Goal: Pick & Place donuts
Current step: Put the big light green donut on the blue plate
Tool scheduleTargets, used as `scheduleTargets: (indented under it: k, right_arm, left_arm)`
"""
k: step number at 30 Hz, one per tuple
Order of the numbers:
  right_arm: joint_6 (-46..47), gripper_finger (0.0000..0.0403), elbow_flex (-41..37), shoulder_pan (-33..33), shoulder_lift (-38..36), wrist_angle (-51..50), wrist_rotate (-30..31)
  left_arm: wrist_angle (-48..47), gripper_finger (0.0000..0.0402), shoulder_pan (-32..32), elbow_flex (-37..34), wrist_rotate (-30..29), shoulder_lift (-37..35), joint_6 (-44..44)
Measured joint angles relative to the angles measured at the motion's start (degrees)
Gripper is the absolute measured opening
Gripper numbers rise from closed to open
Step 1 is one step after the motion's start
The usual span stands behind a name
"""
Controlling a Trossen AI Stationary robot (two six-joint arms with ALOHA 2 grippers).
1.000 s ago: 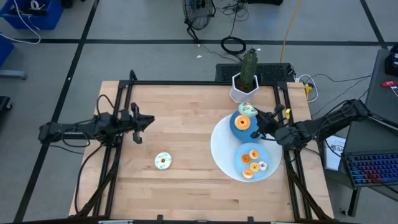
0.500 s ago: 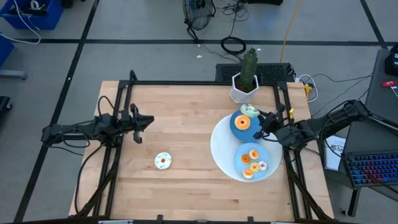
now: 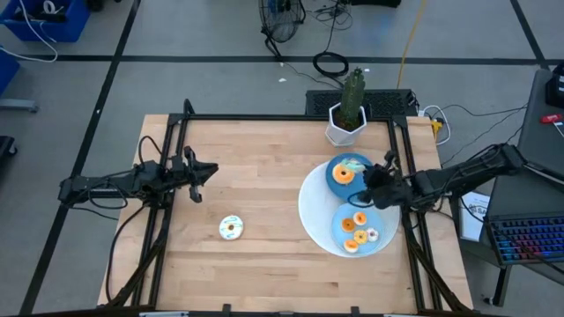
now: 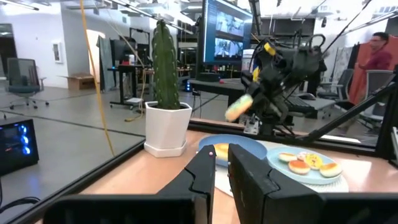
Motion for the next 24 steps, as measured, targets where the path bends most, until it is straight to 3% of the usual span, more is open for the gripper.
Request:
scheduleTargets:
  k: [6,15,24]
  right_arm:
    - [11.0,0.0001,0.0,-3.8,6.5,-6.4,-4.2]
    - [14.7,0.0002,-0.5,-13.1,14.4,-7.4,-9.9]
    - [14.7,0.0018,-1.8,-15.8,17.1,-5.5,-10.1]
  left_arm:
    - [0.0,0.0047,0.0,0.0,0.0,0.0,0.0]
    - [0.1,0.0047,0.0,0.0,0.0,0.0,-0.2]
    - [0.1,0.0047,0.0,0.0,0.0,0.0,-0.2]
